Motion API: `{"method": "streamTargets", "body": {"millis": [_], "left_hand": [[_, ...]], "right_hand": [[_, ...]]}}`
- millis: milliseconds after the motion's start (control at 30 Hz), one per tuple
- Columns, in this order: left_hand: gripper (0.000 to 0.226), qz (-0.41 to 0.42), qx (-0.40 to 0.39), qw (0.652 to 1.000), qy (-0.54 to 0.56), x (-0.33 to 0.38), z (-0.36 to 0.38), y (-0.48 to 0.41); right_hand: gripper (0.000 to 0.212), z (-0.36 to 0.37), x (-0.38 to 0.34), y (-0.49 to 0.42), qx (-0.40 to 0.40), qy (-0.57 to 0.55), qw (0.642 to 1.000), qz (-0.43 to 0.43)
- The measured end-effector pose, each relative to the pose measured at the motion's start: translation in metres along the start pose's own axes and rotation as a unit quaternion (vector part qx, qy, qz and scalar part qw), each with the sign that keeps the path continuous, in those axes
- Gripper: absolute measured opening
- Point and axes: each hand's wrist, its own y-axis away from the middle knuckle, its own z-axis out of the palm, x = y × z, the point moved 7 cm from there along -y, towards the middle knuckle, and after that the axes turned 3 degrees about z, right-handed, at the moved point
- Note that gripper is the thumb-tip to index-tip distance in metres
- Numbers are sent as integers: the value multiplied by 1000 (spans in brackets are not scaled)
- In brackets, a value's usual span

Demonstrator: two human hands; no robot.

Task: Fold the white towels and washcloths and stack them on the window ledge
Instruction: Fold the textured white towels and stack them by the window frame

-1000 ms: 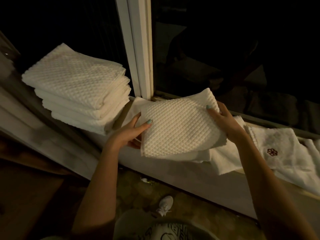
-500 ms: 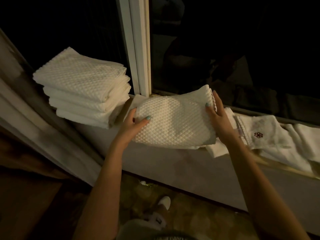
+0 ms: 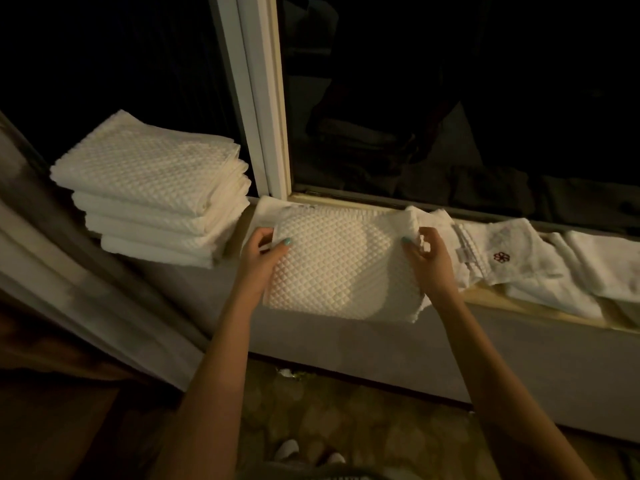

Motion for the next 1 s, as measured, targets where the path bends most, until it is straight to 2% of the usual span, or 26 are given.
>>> {"method": "streamTargets", "body": {"millis": [67,233,400,533,600,667,700,767,900,1000], "left_hand": [[14,6,10,1000,-7,9,0,-12],[16,24,0,998,-49,22,10,-37],[19,94,-6,991,-93,17,9,-55],[34,187,-49,964,-182,27,12,-72],[32,140,-122,969,-162,31,19,-79],[17,85,-199,961,-170,34,29,-85],[13,86,-221,952,-196,35,31,-90],[12,88,-252,940,-214,35,34,-101],[19,125,-250,935,-216,38,35,-107],[16,149,-218,943,-201,41,29,-104]], "right_hand": [[31,-7,0,-8,34,26,999,0],[14,-11,-14,-16,50,3,998,-45],[10,-13,-14,-21,67,-50,995,-52],[7,-9,-4,-33,75,0,997,-28],[8,-10,-4,-36,84,40,995,-45],[27,-10,-10,-38,62,73,993,-73],[37,-10,-15,-39,39,89,992,-83],[40,-11,-25,-42,10,146,983,-107],[26,-13,-37,-42,15,244,956,-160],[16,-16,-40,-42,-13,219,966,-140]]}}
